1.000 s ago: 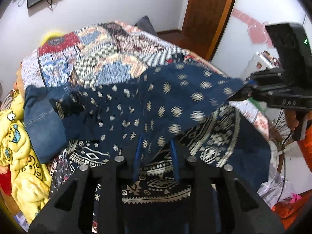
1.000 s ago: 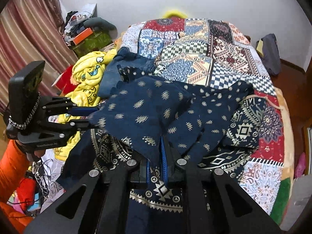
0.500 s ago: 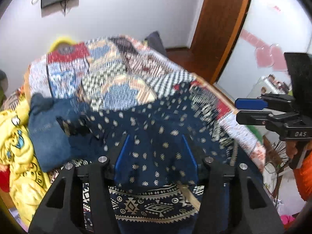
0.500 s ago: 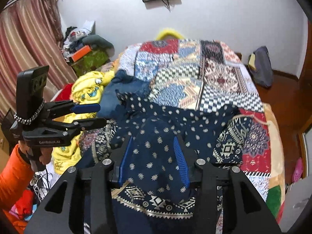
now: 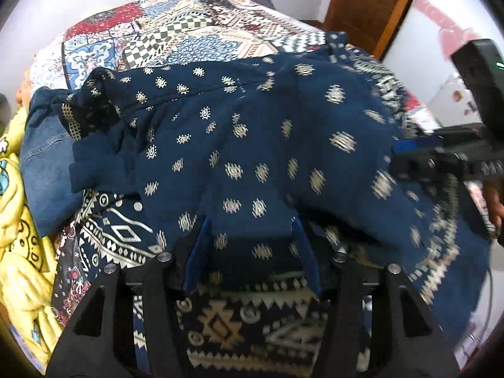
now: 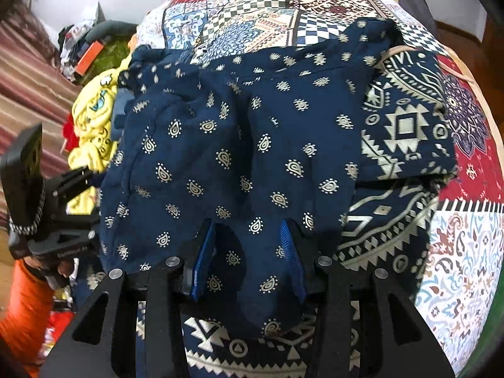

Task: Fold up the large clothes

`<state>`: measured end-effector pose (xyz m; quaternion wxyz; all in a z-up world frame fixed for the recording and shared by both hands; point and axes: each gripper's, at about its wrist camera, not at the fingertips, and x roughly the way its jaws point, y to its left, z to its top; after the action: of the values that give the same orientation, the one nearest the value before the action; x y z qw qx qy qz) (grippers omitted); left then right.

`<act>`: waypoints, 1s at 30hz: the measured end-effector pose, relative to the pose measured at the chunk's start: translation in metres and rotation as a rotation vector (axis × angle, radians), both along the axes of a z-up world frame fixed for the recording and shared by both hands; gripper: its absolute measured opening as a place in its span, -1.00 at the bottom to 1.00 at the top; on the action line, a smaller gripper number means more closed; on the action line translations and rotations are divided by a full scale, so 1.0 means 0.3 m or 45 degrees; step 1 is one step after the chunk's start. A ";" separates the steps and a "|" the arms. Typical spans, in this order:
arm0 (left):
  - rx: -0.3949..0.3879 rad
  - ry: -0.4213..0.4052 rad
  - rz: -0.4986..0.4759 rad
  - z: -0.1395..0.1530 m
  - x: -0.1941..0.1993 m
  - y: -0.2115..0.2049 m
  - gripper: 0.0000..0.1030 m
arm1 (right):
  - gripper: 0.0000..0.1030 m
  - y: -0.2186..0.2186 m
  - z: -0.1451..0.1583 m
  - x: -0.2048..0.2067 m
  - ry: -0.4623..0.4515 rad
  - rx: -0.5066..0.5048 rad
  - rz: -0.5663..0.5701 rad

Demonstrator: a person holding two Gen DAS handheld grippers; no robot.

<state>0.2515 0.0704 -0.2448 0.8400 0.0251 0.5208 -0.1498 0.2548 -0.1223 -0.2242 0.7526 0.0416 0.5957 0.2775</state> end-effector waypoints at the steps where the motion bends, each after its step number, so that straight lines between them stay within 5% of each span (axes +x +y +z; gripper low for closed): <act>1: -0.010 0.002 -0.002 0.012 -0.006 0.015 0.04 | -0.24 -0.008 0.016 0.005 -0.008 0.001 -0.011; 7: -0.050 -0.081 0.175 0.121 0.013 0.206 0.08 | -0.21 -0.097 0.152 0.044 -0.223 -0.040 -0.089; 12: -0.081 -0.086 0.402 0.118 0.086 0.400 0.18 | 0.11 -0.182 0.182 0.095 -0.319 -0.079 -0.211; 18: -0.160 0.014 0.509 0.012 0.209 0.535 0.18 | 0.12 -0.290 0.084 0.197 -0.208 -0.036 -0.363; 27: -0.320 0.008 0.511 -0.111 0.390 0.594 0.18 | 0.12 -0.334 -0.086 0.383 0.018 0.172 -0.464; 30: -0.366 -0.011 0.524 -0.125 0.453 0.609 0.19 | 0.12 -0.309 -0.092 0.420 0.013 0.246 -0.435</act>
<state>0.3873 0.2531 -0.2824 0.8499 -0.2005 0.4849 -0.0480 0.3807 -0.2150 -0.2518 0.7781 0.2157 0.5545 0.2013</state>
